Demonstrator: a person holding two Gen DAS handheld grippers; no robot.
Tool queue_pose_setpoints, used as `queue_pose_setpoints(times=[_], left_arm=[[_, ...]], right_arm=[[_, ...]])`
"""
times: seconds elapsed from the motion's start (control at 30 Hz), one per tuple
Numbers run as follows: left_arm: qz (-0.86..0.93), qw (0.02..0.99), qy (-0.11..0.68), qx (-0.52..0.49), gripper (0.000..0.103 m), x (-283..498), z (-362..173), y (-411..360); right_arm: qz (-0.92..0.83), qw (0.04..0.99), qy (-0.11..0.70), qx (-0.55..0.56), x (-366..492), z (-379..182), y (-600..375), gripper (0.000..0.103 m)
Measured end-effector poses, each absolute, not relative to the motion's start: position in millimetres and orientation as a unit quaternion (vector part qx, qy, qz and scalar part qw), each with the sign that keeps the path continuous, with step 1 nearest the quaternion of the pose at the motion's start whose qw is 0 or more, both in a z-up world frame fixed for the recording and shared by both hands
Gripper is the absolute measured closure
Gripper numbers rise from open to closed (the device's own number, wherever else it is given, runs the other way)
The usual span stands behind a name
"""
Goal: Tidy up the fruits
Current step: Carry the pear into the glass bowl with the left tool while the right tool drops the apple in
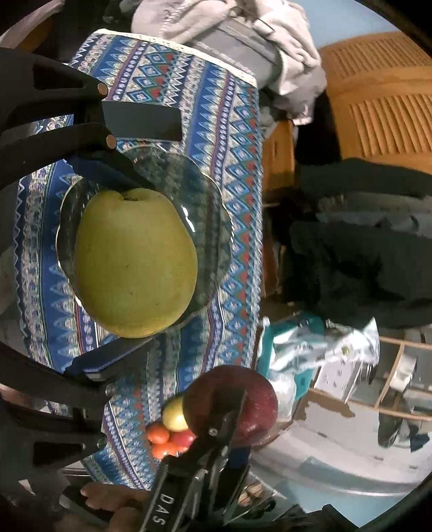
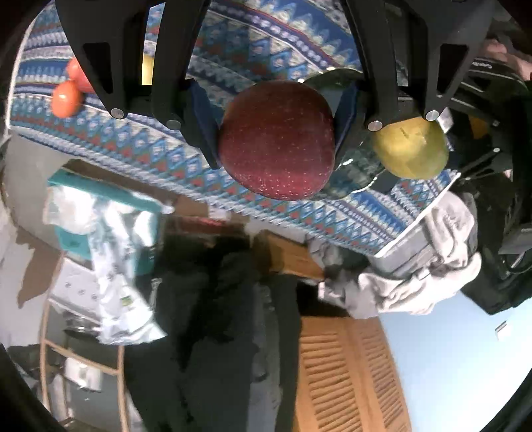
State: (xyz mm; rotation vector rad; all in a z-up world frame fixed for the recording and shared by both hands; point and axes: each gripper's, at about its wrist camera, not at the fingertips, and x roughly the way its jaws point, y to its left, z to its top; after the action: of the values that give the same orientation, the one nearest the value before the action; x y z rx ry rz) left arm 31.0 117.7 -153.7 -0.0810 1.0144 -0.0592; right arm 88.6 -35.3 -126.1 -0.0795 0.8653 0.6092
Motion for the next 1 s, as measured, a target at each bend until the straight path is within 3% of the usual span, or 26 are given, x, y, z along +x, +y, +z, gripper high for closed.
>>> queue_pose_setpoints(times=[0.57, 1.0], left_arm=[[0.011, 0.838, 0.541, -0.069, 0.019, 43, -235, 172], [-0.004, 0.818, 0.574, -0.041, 0.019, 49, -269, 155]], right_arm=[[0.332, 0.791, 0.511, -0.061, 106, -213, 40, 0.041], [0.334, 0.759, 0.553, -0.082, 106, -252, 47, 0.041]])
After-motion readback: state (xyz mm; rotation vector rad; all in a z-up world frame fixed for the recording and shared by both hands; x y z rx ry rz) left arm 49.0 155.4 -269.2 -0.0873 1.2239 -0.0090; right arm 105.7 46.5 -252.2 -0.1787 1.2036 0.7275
